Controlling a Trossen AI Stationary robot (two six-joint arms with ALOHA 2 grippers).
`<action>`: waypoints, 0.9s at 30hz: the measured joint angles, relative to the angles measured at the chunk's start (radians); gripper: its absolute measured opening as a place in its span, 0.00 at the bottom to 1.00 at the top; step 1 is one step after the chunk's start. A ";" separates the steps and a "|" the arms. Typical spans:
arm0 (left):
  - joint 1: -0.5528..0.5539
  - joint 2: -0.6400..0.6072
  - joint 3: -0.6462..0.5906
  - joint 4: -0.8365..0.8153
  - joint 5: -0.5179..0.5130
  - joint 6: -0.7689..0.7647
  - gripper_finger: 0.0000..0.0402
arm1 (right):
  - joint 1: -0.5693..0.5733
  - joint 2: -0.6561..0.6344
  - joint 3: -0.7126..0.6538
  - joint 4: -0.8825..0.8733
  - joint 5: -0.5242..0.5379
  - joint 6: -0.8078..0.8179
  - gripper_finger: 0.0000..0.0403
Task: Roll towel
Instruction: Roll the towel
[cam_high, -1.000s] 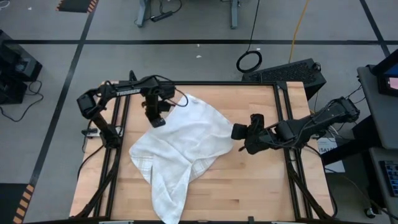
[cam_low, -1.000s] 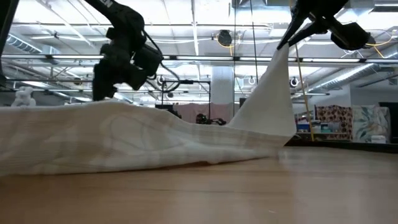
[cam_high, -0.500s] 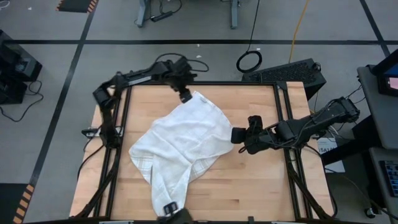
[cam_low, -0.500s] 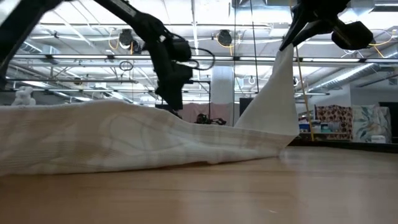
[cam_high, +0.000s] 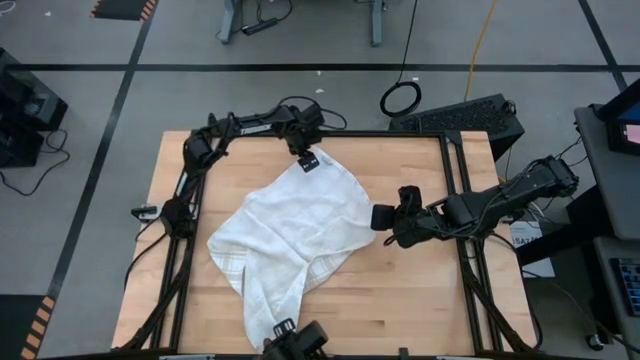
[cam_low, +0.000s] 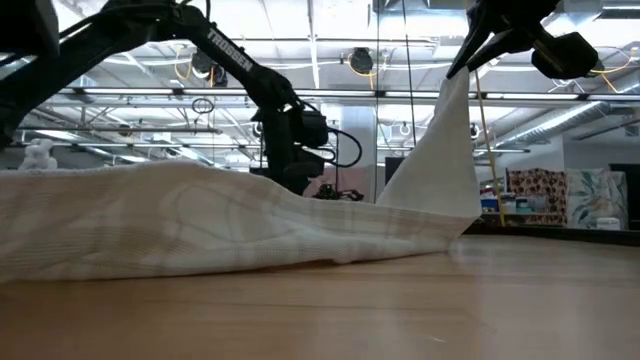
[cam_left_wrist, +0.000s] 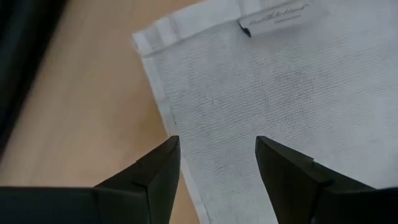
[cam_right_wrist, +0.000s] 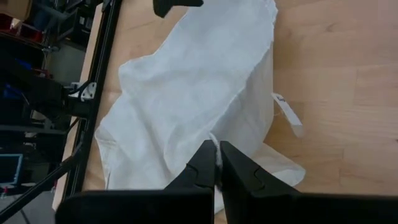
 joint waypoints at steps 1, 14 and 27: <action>0.000 0.005 0.000 0.004 0.000 0.000 0.53 | 0.000 0.000 0.000 0.000 0.000 0.000 0.00; 0.008 0.029 -0.008 0.055 -0.080 0.026 0.16 | -0.004 0.000 0.000 0.017 0.004 -0.007 0.00; 0.022 0.048 -0.010 -0.020 -0.052 -0.082 0.34 | -0.018 0.000 0.000 0.051 0.011 -0.030 0.00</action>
